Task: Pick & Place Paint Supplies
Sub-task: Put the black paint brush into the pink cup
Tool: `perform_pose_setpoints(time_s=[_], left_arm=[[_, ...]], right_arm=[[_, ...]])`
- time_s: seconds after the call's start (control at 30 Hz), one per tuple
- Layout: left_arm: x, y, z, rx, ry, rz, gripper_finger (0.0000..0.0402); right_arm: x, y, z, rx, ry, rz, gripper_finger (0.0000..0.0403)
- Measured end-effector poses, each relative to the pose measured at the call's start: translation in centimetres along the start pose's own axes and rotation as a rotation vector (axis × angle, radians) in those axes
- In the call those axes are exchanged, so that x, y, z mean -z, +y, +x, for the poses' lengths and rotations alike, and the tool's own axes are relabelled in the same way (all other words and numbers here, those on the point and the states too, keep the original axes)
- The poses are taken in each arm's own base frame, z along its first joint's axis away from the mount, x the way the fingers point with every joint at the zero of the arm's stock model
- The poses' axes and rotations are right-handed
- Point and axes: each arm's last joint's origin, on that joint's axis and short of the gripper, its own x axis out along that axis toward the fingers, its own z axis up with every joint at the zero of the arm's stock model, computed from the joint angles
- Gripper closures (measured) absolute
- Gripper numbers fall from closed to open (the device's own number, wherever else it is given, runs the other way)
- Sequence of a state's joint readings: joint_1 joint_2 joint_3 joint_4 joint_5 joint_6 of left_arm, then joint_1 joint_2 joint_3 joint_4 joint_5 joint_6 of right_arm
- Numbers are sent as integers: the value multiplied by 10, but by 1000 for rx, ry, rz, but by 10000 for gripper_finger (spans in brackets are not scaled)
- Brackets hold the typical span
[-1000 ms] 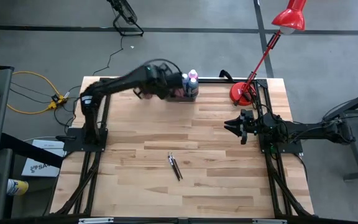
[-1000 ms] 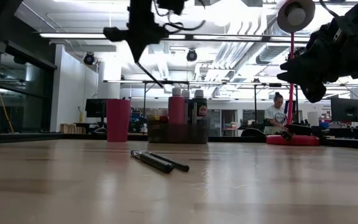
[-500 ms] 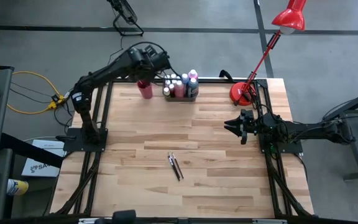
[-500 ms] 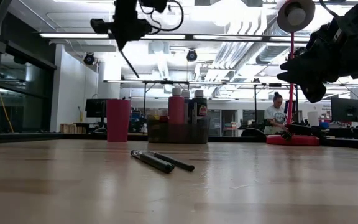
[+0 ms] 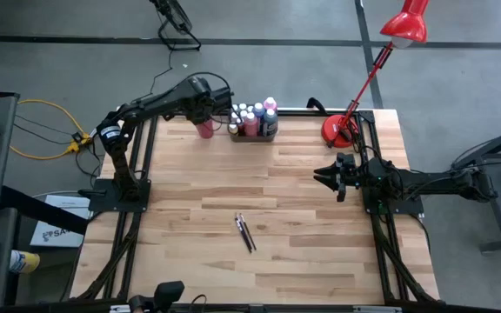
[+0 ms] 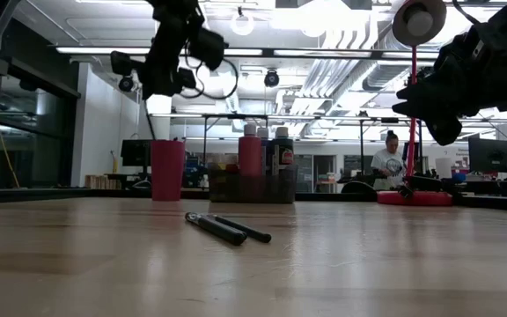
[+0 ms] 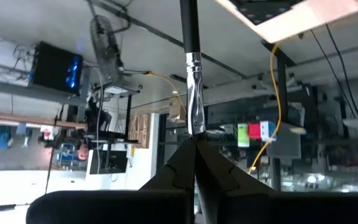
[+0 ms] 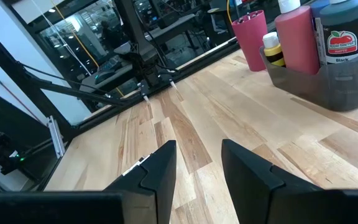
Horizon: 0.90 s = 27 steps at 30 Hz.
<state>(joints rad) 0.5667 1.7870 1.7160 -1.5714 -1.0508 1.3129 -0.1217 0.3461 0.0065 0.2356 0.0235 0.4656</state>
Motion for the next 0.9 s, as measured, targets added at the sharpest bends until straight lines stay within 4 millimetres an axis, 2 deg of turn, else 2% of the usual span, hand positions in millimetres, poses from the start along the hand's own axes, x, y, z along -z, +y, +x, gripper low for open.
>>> perform_pose_setpoints(time_s=[0.2, 0.5, 0.9], left_arm=[[-15, -6, 7, 23, 25, 66, 401], [-19, -4, 2, -19, 51, 39, 401], [-32, -2, -17, -89, -15, 28, 401]], right_arm=[[0, 0, 0, 0, 0, 0, 280], [0, 0, 0, 0, 0, 0, 280], [0, 0, 0, 0, 0, 0, 280]])
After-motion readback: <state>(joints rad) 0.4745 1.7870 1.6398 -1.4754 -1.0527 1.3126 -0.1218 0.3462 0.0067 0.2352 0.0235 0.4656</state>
